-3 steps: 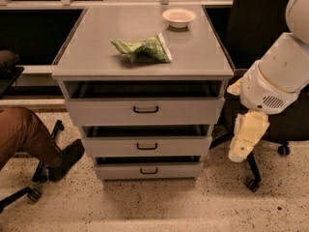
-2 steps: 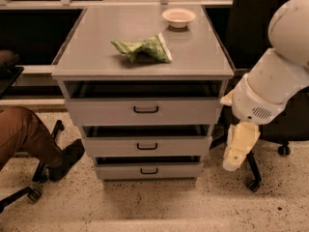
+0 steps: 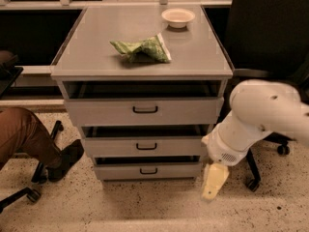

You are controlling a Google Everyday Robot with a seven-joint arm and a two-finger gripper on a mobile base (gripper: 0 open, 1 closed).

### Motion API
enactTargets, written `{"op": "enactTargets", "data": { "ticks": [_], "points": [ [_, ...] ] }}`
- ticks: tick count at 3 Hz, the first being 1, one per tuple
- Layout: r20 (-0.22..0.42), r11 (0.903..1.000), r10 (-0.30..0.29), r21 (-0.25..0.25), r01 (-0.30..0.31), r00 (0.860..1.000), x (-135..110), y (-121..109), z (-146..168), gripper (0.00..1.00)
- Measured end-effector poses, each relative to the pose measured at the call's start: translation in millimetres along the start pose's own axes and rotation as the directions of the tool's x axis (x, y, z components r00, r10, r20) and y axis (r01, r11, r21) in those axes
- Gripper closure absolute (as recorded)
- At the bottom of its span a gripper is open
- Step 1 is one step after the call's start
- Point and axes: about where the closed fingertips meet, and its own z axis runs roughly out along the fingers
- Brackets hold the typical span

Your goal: Open middle drawer

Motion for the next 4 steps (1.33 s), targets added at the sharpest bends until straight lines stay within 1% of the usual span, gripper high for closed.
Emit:
{"op": "enactTargets", "data": {
  "ticks": [1, 2, 3, 4],
  "points": [
    [0.057, 0.9996, 0.020, -0.019, -0.019, 0.998, -3, 0, 45, 0.00],
    [0.058, 0.9994, 0.014, -0.033, -0.012, 0.998, -6, -4, 55, 0.00],
    [0.104, 1.0000, -0.005, -0.004, 0.006, 0.995, -24, -31, 85, 0.00],
    [0.162, 0.9968, -0.012, 0.080, -0.001, 0.987, -34, -57, 121, 0.00]
  ]
}}
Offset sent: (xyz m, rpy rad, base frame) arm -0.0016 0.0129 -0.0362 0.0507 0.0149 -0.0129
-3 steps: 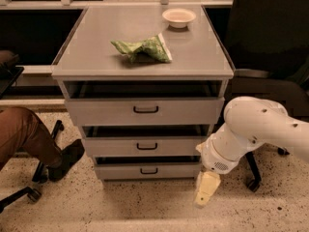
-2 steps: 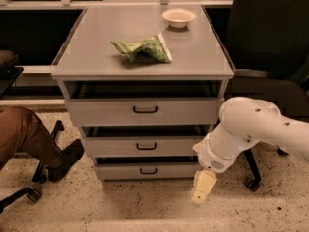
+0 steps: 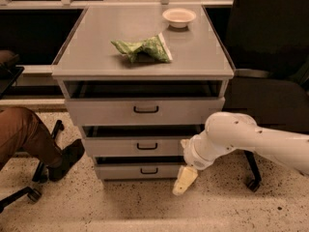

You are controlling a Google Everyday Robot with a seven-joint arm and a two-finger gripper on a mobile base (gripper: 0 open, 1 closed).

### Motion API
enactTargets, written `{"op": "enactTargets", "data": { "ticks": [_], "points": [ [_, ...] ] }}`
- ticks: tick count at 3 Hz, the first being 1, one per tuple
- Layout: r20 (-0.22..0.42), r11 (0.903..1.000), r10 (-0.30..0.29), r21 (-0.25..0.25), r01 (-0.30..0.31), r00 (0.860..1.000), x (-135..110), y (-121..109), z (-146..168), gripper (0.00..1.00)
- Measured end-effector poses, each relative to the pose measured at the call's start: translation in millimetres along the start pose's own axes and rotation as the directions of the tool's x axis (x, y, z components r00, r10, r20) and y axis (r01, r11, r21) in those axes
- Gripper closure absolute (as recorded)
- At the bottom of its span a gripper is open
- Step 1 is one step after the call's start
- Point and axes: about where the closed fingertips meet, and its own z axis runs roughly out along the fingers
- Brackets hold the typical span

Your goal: Open middle drawer

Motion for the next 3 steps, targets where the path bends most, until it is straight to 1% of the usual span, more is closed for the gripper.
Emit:
{"op": "enactTargets", "data": {
  "ticks": [1, 2, 3],
  "points": [
    [0.077, 0.9946, -0.004, 0.103, -0.004, 0.997, -6, -27, 28, 0.00],
    [0.118, 0.9852, -0.010, 0.171, -0.010, 0.993, -17, -45, 26, 0.00],
    [0.118, 0.9852, -0.010, 0.171, -0.010, 0.993, -17, -45, 26, 0.00]
  ]
}}
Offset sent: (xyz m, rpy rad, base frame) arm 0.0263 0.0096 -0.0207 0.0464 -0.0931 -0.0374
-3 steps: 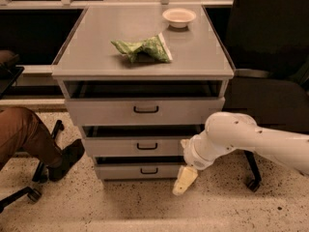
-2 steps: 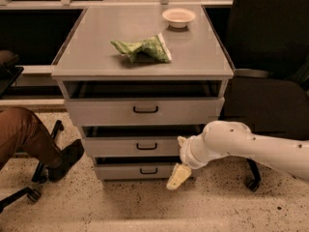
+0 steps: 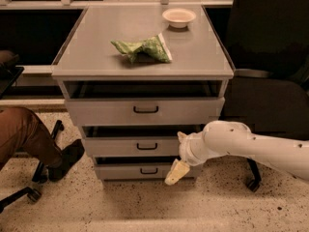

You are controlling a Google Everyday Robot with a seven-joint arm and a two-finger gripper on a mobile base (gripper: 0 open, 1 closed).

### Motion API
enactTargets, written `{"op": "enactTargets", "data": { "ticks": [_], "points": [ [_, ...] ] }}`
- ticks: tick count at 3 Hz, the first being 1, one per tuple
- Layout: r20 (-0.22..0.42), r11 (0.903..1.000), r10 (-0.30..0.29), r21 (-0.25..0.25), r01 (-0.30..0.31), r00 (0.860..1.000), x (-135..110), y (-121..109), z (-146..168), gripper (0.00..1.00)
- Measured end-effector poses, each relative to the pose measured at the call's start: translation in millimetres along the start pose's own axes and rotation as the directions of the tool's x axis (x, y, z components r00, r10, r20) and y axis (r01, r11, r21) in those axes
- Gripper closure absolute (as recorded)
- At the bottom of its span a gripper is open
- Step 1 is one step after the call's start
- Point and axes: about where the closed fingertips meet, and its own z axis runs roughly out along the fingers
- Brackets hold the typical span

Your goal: Open middle drawer

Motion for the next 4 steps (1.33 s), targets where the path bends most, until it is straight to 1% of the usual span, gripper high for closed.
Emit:
{"op": "enactTargets", "data": {
  "ticks": [1, 2, 3, 4],
  "points": [
    [0.017, 1.0000, 0.010, 0.000, -0.010, 1.000, -7, -16, 18, 0.00],
    [0.029, 0.9982, 0.034, 0.047, -0.036, 0.999, 0, -23, 40, 0.00],
    [-0.017, 0.9906, -0.015, 0.136, 0.017, 1.000, 10, -26, 51, 0.00],
    [-0.058, 0.9774, -0.092, 0.185, 0.102, 0.994, 17, -20, 53, 0.00]
  ]
}}
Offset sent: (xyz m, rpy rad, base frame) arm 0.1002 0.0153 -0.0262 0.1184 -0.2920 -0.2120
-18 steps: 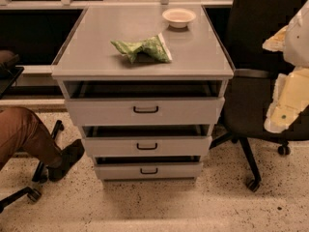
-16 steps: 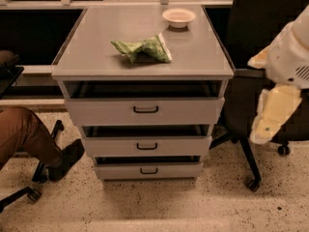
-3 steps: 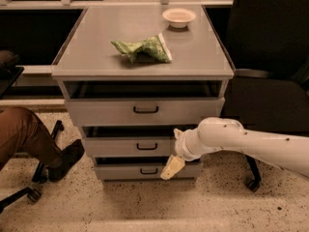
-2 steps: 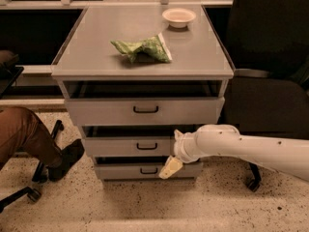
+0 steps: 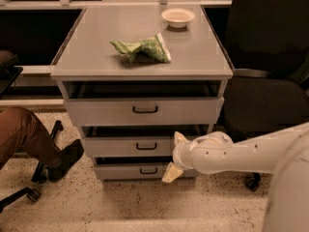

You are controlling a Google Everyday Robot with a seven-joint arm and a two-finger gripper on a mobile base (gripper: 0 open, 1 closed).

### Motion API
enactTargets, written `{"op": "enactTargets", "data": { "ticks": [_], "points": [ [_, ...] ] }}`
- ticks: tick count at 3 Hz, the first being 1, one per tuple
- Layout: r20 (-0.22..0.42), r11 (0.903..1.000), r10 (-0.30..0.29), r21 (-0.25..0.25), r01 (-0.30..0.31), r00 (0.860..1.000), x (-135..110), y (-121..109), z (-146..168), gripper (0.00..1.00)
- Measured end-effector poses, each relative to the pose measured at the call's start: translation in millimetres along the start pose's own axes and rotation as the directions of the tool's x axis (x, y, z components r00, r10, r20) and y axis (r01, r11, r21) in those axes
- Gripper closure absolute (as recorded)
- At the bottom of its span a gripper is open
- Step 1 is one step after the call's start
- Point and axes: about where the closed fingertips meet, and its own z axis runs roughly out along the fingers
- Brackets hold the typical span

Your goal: Open middle drawer

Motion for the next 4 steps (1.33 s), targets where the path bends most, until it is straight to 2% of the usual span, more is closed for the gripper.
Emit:
{"op": "enactTargets", "data": {
  "ticks": [1, 2, 3, 4],
  "points": [
    [0.031, 0.9929, 0.068, 0.095, -0.071, 0.997, 16, -34, 6, 0.00],
    [0.045, 0.9825, 0.084, 0.163, -0.090, 0.995, 30, -57, -6, 0.00],
    [0.051, 0.9845, 0.091, 0.146, -0.097, 0.995, 27, -53, 5, 0.00],
    [0.064, 0.9922, 0.080, 0.091, -0.086, 0.995, 13, -39, 37, 0.00]
  ]
}}
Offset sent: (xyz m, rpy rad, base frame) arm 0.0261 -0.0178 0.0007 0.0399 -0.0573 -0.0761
